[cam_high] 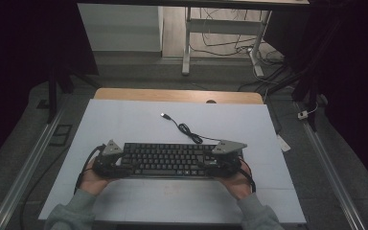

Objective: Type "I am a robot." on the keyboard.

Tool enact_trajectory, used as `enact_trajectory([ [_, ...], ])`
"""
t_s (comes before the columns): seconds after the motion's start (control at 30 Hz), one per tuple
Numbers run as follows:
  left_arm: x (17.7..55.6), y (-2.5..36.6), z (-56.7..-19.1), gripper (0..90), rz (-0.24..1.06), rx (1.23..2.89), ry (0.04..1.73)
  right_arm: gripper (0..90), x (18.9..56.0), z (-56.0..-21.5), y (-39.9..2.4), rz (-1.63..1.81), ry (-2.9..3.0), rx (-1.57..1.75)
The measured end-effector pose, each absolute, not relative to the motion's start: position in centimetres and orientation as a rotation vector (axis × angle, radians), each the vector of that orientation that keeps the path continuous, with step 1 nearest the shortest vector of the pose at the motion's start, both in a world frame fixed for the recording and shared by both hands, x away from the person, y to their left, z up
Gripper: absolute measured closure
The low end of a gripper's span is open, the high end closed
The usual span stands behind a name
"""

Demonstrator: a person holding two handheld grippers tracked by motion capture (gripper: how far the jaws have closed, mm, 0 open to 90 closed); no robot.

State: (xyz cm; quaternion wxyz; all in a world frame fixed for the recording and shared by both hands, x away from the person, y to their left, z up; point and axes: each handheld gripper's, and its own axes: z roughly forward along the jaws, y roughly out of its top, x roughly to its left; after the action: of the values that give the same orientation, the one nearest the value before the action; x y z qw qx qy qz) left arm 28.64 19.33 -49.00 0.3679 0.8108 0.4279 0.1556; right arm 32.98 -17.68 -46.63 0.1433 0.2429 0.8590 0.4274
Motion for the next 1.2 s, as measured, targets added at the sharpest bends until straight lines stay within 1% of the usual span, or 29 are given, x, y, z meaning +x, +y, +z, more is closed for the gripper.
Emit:
enact_trajectory([
  [0.17, 28.7, 19.5, -49.1, 34.3, 0.393, 2.079, 1.103, 65.2, 33.7, -46.3, -15.8, 1.232, 2.511, 0.714],
  [0.37, 28.8, 19.6, -49.3, 37.6, 0.392, 2.079, 1.117, 79.5, 34.3, -46.2, -14.5, 1.268, 2.524, 0.706],
  [0.5, 28.8, 19.6, -49.4, 47.8, 0.401, 2.079, 1.113, 88.6, 34.8, -46.5, -13.9, 1.278, 2.536, 0.696],
  [0.63, 28.8, 19.7, -49.4, 60.0, 0.419, 2.082, 1.117, 89.5, 35.3, -46.7, -13.2, 1.283, 2.537, 0.692],
  [0.8, 28.9, 20.0, -49.8, 84.0, 0.398, 2.079, 1.131, 89.5, 36.1, -47.2, -12.5, 1.303, 2.535, 0.688],
  [0.87, 29.0, 20.1, -50.1, 89.1, 0.383, 2.098, 1.125, 89.5, 36.3, -47.6, -12.4, 1.311, 2.539, 0.699],
  [1.03, 29.1, 19.8, -50.9, 89.3, 0.382, 2.161, 1.106, 89.4, 36.6, -48.1, -12.0, 1.304, 2.554, 0.704],
  [1.2, 29.3, 19.9, -51.4, 89.2, 0.388, 2.179, 1.118, 89.4, 36.7, -48.7, -11.4, 1.278, 2.573, 0.687],
])
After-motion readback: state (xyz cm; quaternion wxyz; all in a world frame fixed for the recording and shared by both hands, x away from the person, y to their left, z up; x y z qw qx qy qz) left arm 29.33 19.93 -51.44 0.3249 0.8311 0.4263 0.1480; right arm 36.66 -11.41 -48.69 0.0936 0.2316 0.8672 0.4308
